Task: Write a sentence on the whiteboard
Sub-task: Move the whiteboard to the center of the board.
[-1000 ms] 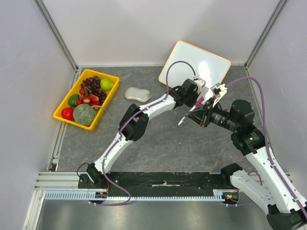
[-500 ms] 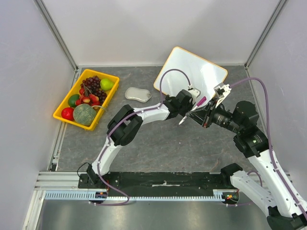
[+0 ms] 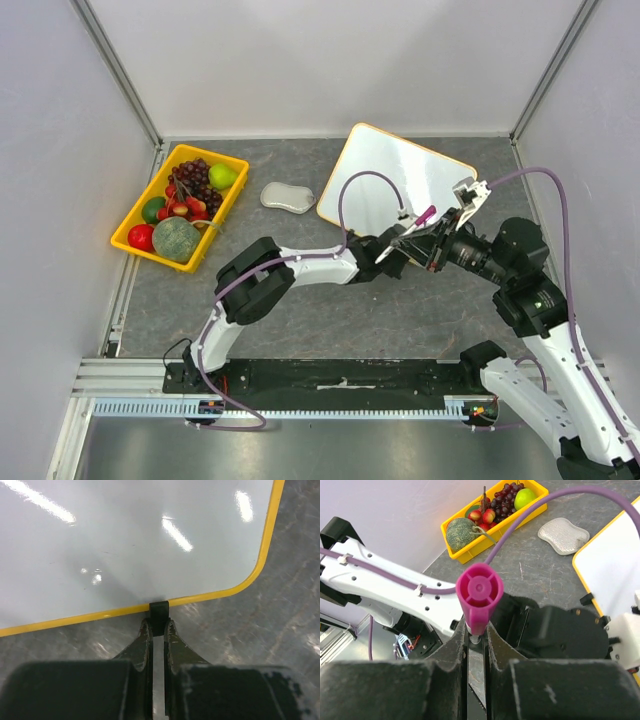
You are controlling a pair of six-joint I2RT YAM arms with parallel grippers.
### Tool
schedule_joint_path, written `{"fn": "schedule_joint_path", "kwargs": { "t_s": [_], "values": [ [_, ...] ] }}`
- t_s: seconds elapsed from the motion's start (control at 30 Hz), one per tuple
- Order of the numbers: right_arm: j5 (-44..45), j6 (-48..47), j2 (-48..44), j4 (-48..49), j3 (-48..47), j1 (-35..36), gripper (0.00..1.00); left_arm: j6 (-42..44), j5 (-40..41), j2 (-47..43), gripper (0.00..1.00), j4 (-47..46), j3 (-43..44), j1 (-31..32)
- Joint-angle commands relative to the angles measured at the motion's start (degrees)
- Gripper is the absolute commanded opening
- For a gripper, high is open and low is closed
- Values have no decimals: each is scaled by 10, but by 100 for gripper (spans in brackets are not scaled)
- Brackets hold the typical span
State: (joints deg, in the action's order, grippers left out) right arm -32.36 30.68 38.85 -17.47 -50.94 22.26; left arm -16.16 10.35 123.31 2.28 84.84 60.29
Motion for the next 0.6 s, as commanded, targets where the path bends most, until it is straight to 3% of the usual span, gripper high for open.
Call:
{"fn": "schedule_joint_path", "kwargs": {
  "t_s": [0.0,0.27,0.3,0.37,0.47,0.57],
  "values": [
    [-7,10,-12,-1,-25,-1,0,-91,7,-14,2,38,-26,56],
    [-7,8,-18,-13,-27,-1,0,-120,3,19,2,46,19,87],
    [-7,7,-19,-15,-28,-2,0,-120,4,19,6,50,21,86],
    [-7,7,-19,-16,-28,-2,0,-120,15,7,21,51,10,88],
    [-8,5,-18,-17,-29,-1,0,-121,37,-27,54,39,-30,88],
    [-8,3,-13,-16,-29,-2,0,-123,55,-70,70,26,-78,87]
  ]
}}
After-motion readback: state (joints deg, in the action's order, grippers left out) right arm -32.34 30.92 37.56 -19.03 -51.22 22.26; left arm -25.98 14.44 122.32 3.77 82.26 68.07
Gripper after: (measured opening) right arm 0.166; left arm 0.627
